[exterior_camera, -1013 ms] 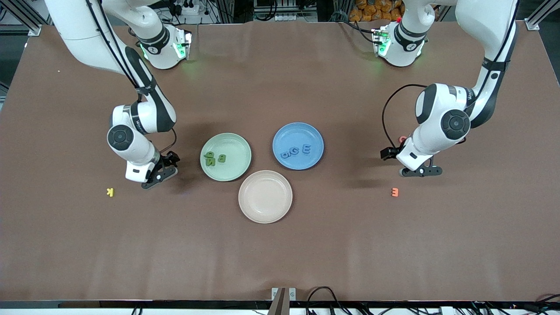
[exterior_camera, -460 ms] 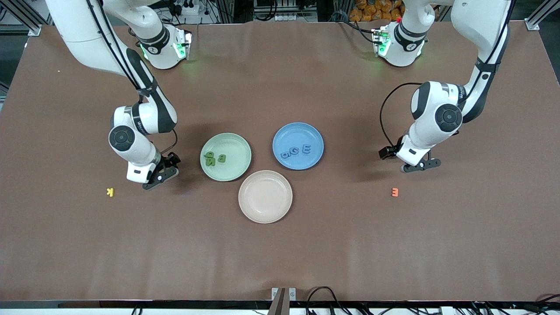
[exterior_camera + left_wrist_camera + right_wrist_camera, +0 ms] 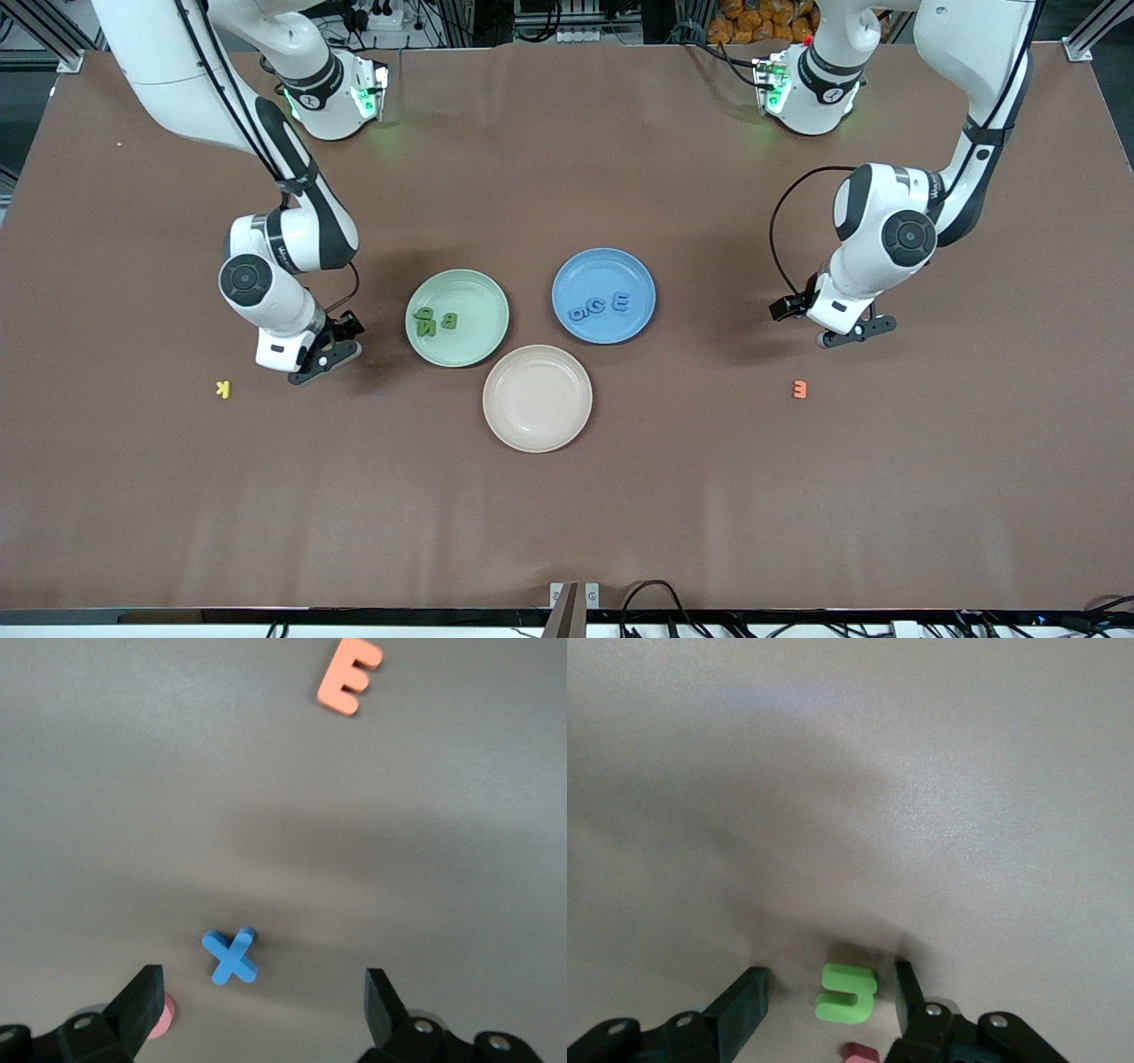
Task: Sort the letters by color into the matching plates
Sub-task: 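Close both grippers on the green u and the blue X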
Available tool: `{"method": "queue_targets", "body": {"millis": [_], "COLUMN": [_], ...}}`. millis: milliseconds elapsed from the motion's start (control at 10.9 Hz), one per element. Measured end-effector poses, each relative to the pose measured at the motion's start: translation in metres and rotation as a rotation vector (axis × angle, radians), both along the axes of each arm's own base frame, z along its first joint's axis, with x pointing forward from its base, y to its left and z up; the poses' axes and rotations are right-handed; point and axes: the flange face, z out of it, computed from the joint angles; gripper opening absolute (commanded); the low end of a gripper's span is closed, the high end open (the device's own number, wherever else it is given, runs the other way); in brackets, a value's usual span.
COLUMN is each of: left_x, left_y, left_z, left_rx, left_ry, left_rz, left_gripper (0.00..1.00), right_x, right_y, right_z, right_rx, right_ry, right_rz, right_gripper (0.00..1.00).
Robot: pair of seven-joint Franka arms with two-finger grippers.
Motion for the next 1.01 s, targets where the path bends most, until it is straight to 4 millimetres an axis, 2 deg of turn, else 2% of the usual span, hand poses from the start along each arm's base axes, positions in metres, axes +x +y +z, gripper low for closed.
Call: {"method": "queue_targets", "body": {"millis": [368, 644, 1013], "left_x": [-0.006, -0.013, -0.018], "left_y": [0.004, 0.007, 0.008], "left_z": [-0.006, -0.015, -0.023], "left_rx": [0.008, 0.007, 0.009], "left_ry": [0.017, 0.001, 0.006], "left_rz": [0.049, 0.057, 0.059], "left_gripper": [1.00, 0.94, 0.82], "right_x": [0.007, 0.012, 0.014], "right_y": [-0.012, -0.028, -0.020], "right_z": [0.006, 0.008, 0.010], "right_rx": [0.012, 0.030, 0.046], "right_ry": [-0.015, -0.024, -0.040], "right_rz": [-0.027, -0.060, -0.051], "right_gripper": [0.66, 0.66, 0.66]}}
